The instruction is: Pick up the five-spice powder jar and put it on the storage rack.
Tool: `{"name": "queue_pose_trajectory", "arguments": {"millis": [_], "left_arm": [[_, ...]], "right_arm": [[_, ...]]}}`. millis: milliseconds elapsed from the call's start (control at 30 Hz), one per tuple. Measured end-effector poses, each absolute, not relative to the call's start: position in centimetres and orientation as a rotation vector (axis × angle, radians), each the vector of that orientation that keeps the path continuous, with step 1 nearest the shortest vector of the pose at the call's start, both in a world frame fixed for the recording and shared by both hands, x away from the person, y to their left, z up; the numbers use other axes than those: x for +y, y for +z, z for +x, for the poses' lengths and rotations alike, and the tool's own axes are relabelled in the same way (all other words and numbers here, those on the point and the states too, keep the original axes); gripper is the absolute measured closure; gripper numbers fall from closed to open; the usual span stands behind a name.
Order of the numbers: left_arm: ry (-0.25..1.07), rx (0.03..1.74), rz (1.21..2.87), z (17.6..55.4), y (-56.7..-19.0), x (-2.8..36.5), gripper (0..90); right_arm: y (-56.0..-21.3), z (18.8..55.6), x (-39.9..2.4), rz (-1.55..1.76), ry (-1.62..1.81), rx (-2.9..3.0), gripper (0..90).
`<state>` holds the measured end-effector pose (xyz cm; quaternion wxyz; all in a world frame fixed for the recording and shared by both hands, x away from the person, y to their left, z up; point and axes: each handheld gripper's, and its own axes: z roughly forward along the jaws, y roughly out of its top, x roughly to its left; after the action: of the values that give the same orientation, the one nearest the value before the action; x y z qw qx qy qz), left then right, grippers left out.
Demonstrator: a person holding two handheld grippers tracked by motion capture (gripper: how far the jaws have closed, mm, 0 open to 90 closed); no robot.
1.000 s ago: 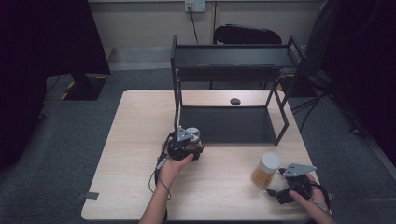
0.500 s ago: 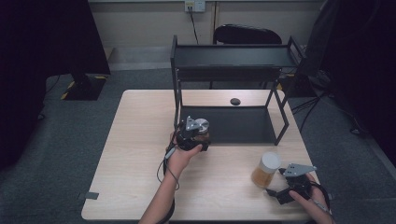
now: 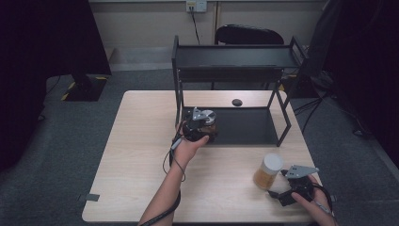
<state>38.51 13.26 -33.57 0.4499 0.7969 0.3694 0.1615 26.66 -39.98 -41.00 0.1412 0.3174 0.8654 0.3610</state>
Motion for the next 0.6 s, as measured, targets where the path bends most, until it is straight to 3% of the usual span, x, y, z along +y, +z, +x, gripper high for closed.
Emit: {"name": "queue_pose_trajectory", "arguments": {"millis": [600], "left_arm": [[0.4, 0.891, 1.983, 40.1, -29.3, 13.0, 31.7]], "right_arm": [[-41.0, 26.6, -40.0, 0.918, 1.042, 2.497, 0.0]]}}
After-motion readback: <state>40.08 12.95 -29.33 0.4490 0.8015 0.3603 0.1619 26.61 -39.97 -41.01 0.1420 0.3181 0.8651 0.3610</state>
